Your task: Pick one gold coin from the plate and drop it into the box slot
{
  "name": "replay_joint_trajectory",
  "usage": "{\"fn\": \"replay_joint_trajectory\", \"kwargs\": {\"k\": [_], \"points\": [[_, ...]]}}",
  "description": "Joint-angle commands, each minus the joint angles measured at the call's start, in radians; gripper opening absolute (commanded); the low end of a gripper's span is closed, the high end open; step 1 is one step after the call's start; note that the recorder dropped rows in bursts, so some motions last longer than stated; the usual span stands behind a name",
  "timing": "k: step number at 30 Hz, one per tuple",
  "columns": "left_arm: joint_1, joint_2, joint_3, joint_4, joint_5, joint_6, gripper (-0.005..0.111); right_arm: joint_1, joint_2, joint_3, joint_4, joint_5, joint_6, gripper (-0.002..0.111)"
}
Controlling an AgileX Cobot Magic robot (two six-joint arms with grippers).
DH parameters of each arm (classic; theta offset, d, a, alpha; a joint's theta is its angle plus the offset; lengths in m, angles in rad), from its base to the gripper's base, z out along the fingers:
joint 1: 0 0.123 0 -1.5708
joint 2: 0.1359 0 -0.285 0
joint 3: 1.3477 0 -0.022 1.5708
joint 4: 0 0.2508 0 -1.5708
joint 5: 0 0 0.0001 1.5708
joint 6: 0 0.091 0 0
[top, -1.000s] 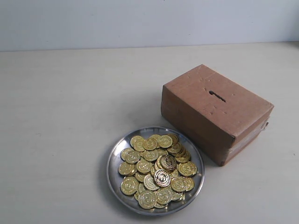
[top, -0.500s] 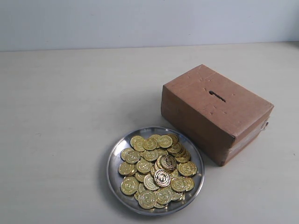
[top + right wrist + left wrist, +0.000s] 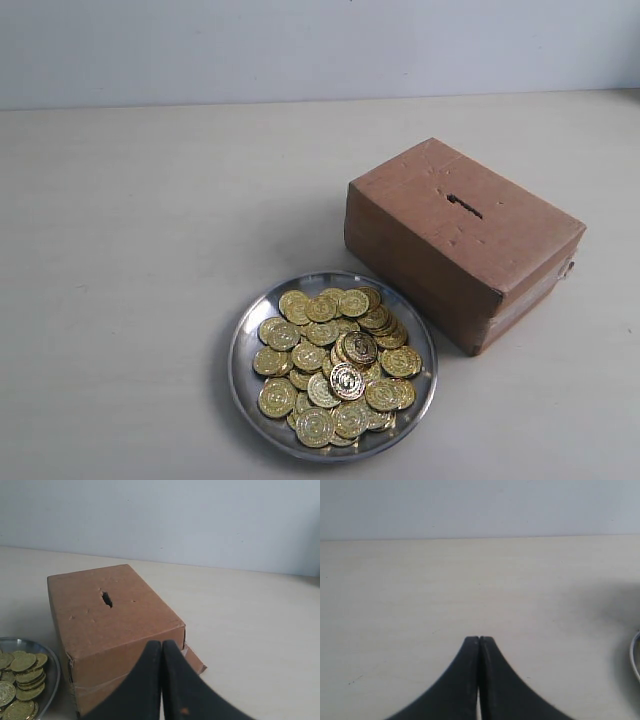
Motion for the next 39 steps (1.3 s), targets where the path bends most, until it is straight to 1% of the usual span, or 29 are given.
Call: {"fn": "replay_joint_trajectory", "kwargs": {"k": [1,39], "points": [[0.001,-0.006,-0.001,-0.011,-0.004,0.004,0.0,0.002,-0.006,0.004,0.002,-0.012,-0.002,0.0],[0.001,-0.006,-0.001,-0.011,-0.004,0.004,0.0,0.002,-0.006,0.004,0.002,-0.03,-0.008,0.0]]}}
